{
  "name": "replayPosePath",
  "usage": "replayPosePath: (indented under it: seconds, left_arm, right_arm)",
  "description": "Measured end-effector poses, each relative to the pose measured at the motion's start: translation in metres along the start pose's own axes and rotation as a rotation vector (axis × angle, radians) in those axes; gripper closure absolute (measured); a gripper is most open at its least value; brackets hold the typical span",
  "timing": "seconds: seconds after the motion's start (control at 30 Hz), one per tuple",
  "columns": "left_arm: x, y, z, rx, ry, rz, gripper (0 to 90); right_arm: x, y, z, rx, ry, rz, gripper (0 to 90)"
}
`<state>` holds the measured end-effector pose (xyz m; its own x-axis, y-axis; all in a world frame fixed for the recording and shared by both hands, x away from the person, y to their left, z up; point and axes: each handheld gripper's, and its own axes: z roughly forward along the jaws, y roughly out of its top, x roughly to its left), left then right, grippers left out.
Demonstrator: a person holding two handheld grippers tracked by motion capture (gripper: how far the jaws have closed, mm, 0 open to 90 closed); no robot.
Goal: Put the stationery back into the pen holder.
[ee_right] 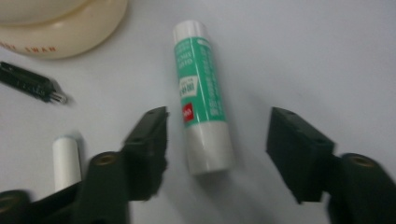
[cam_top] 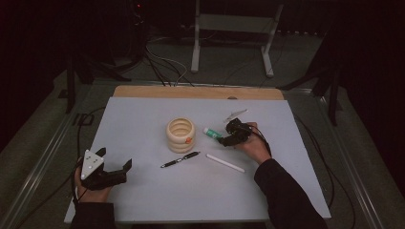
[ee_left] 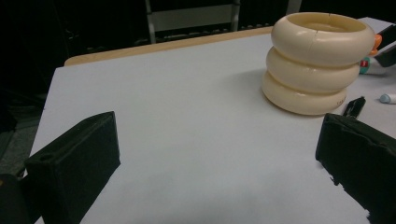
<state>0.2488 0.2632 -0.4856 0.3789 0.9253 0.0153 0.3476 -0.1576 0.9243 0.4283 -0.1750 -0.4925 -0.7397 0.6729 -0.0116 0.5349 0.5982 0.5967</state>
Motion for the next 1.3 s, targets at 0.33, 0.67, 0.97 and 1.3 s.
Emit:
replayPosePath:
  seconds: [0.33,0.67,0.97,1.3]
  left_arm:
    - [0.000,0.000,0.000,-0.001,-0.001,-0.002,0.3]
    - [0.001,0.000,-0.002,-0.002,0.003,-0.002,0.2]
    - [0.000,-0.001,-0.003,-0.002,0.007,-0.002,0.3]
    - [0.001,0.000,-0.003,-0.002,0.001,-0.011,0.3]
  right_arm:
    - [0.002,0.005,0.019,0.041,0.019,-0.008,57.2]
    - [0.005,0.009,0.023,0.096,0.022,-0.053,66.1]
    - [0.006,0.011,0.017,0.073,0.032,-0.046,66.2]
    - [0.012,0.015,0.003,0.047,0.021,-0.071,66.2]
